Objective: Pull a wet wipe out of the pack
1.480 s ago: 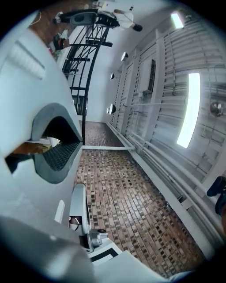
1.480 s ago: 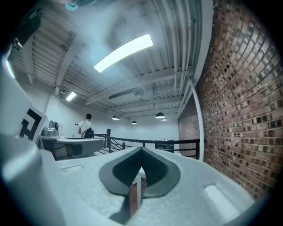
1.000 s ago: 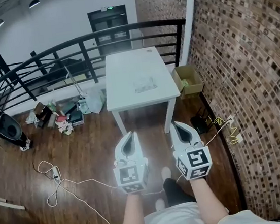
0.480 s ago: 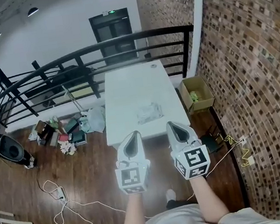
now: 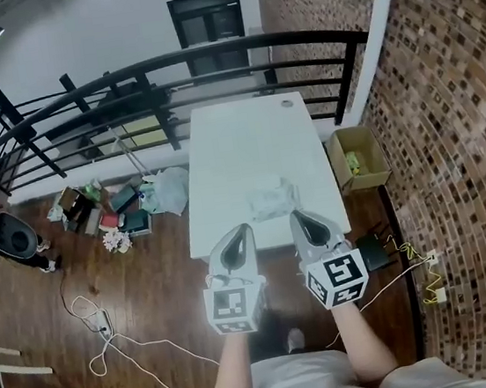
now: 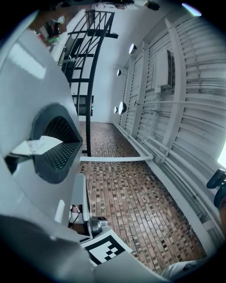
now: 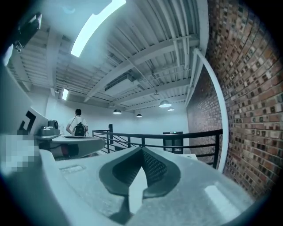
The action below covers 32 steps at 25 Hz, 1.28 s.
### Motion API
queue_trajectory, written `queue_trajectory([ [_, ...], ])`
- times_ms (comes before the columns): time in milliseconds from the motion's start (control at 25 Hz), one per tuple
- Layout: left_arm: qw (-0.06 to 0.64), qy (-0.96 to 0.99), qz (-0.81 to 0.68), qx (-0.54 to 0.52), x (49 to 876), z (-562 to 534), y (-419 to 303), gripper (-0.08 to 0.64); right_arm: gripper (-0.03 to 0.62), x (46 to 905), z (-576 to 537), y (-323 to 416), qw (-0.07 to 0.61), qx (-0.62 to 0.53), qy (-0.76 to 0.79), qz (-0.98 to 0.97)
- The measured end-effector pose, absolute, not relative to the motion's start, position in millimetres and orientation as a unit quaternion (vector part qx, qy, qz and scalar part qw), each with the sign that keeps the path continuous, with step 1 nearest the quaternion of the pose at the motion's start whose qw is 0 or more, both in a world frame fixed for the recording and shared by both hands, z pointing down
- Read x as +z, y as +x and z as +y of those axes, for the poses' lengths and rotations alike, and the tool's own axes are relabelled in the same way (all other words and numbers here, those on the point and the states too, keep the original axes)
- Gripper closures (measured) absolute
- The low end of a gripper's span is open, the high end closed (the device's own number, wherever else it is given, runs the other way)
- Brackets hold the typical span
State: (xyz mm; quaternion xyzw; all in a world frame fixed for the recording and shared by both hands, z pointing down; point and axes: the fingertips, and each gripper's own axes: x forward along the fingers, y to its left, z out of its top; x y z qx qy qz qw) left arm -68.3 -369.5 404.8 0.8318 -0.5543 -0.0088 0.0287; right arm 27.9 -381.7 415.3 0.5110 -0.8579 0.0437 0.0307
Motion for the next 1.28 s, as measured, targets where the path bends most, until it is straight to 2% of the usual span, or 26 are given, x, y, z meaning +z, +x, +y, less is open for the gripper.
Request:
queue_trajectory([
  [160, 0.034, 0.842, -0.538, -0.005, 414, -427, -81, 0.545, 0.603, 426, -437, 18, 0.044, 0.049, 0.515, -0.855],
  [520, -0.006, 0.856, -0.517, -0.031, 398, -546, -123, 0.545, 0.601, 407, -540, -3, 0.034, 0.018, 0.554, -0.832],
  [880, 0.034, 0.863, -0.504, 0.003, 431, -614, -117, 0.545, 0.601, 424, -598, 47, 0.03, 0.043, 0.582, -0.812],
  [1280, 0.06, 0.856, -0.514, -0.012, 437, -662, -91, 0.543, 0.601, 424, -647, 39, 0.026, 0.033, 0.544, -0.838],
])
